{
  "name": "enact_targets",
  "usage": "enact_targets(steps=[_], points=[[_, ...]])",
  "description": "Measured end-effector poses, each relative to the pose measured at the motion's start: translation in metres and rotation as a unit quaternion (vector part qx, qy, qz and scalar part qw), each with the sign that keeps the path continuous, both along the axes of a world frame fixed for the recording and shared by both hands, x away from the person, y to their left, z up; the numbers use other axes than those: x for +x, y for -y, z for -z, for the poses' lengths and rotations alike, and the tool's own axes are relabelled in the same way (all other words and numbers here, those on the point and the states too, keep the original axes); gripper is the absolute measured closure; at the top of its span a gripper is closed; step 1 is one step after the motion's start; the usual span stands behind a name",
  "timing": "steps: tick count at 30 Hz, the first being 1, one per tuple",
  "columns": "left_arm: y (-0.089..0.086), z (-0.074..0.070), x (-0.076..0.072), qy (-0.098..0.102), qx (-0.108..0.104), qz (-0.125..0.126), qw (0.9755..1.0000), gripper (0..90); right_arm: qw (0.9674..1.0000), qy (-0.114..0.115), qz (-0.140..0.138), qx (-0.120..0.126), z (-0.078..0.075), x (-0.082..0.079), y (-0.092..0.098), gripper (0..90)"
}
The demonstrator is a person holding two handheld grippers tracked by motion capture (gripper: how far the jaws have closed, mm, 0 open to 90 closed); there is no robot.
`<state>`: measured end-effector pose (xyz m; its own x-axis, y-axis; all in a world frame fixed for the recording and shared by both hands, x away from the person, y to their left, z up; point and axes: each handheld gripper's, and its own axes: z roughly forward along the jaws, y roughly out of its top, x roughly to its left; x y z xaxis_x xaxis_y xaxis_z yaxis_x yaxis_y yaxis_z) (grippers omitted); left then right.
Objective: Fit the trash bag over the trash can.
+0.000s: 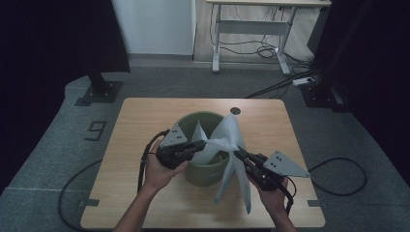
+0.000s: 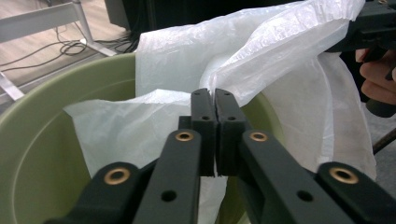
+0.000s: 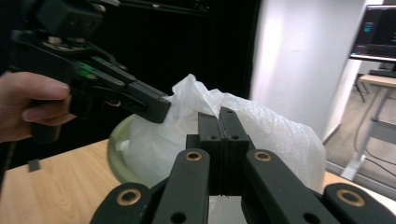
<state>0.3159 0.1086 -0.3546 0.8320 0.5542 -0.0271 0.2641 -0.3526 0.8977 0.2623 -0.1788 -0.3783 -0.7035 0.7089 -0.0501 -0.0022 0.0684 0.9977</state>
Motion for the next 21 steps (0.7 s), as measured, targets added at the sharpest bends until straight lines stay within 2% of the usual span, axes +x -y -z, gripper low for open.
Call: enact_targets(steps=[2, 7, 9, 11, 12, 14, 17, 18, 20, 21], points=[[-0.004, 0.002, 0.0, -0.002, -0.003, -0.004, 1.0, 89.9, 1.0, 0.003, -0.009, 0.002, 0.002, -0.003, 0.0, 86.2], [-0.018, 0.005, 0.002, -0.012, -0.018, -0.03, 0.9993, 90.0, 0.9996, 0.009, -0.027, -0.003, 0.009, -0.018, 0.001, 67.3], [-0.025, 0.005, 0.005, -0.017, -0.027, -0.043, 0.9986, 90.0, 0.9994, 0.021, -0.026, -0.01, 0.013, -0.028, 0.003, 59.8], [-0.032, 0.005, 0.007, -0.023, -0.03, -0.055, 0.9978, 90.0, 0.9994, 0.025, -0.024, -0.006, 0.016, -0.035, 0.007, 55.0], [-0.036, 0.006, 0.009, -0.025, -0.031, -0.062, 0.9973, 90.0, 0.9994, 0.022, -0.028, -0.001, 0.018, -0.038, 0.01, 53.0], [-0.04, 0.007, 0.011, -0.031, -0.031, -0.07, 0.9966, 90.0, 0.9997, 0.014, -0.018, 0.005, 0.022, -0.041, 0.016, 50.5], [-0.047, 0.008, 0.015, -0.035, -0.033, -0.085, 0.9952, 90.0, 0.9998, 0.0, 0.014, -0.012, 0.035, -0.038, 0.023, 44.7], [-0.05, 0.008, 0.016, -0.036, -0.035, -0.092, 0.9945, 90.0, 0.9997, -0.007, 0.019, -0.011, 0.039, -0.035, 0.026, 43.2], [-0.056, 0.009, 0.019, -0.04, -0.039, -0.106, 0.9928, 90.0, 0.9989, -0.03, 0.035, -0.005, 0.048, -0.026, 0.033, 40.0], [-0.06, 0.01, 0.02, -0.043, -0.042, -0.112, 0.9919, 90.0, 0.9979, -0.051, 0.038, 0.01, 0.057, -0.017, 0.041, 36.6]])
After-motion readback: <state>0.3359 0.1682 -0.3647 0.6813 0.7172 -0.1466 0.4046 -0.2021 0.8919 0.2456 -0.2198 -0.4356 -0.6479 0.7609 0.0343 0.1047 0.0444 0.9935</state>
